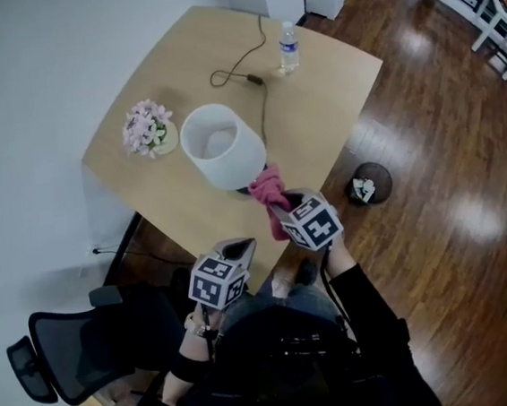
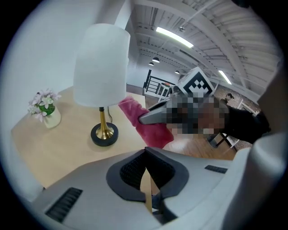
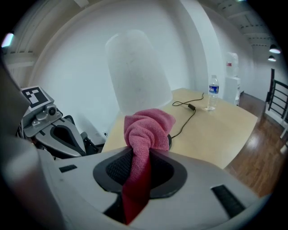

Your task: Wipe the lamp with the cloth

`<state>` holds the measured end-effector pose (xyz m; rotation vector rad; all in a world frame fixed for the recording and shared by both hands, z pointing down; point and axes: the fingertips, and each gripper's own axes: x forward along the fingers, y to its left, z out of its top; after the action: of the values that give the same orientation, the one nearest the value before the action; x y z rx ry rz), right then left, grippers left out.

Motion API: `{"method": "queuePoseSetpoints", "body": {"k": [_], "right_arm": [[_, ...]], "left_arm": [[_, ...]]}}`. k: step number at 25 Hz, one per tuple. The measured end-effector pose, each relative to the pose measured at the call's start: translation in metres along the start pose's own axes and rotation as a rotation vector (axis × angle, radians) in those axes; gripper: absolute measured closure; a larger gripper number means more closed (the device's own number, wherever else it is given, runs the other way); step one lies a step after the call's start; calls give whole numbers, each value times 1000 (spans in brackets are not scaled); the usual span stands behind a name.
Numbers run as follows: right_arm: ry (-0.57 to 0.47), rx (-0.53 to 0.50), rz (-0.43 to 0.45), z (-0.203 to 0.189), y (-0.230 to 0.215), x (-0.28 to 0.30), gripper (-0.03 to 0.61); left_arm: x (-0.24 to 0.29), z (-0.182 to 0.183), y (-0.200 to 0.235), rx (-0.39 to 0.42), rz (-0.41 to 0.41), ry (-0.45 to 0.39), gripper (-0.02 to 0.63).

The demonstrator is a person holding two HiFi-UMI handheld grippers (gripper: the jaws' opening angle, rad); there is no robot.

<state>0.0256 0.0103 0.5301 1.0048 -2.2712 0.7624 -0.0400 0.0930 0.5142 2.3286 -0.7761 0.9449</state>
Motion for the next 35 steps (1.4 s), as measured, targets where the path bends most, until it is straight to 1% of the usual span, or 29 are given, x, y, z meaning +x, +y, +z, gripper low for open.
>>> {"method": "queuePoseSetpoints", "body": {"k": [1,3,6,8,11,13,16,18,21,25,29,32,35], "right_arm": [[-15,7,0,3,-1,-8,480],[-85,25,-1,22,-2,-30,480],[-219,15,-6,74,-2,-69,480],[-284,-14,0,109,-2,-88,480],[-308,-93,4,148,-7,-97,480],[-323,-129,40,163,-8,-96,480],[-338,-210,115,174,-7,-98,480],[-320,-282,168,176,-10,-93,480],[-230,-372,235,163,-26,-71,480],[-143,-426,369,148,-41,-52,480],[-33,-487,503,125,-48,-30,480],[42,-523,559,110,-55,-17,480],[98,-543,574,98,-62,-7,480]], "left_arm": [[0,0,0,-6,1,-5,621],[-2,0,4,-15,-4,-18,621],[-7,10,14,-27,-13,-60,621],[-9,23,19,-25,-19,-106,621],[0,37,23,-11,-24,-133,621],[6,43,20,-5,-21,-133,621],[13,51,12,-34,-3,-133,621],[24,58,13,-61,29,-126,621],[46,71,15,-135,96,-116,621],[69,97,12,-240,182,-127,621],[89,112,6,-355,272,-142,621],[99,118,-3,-419,313,-145,621],[100,118,-9,-449,335,-144,621]]}}
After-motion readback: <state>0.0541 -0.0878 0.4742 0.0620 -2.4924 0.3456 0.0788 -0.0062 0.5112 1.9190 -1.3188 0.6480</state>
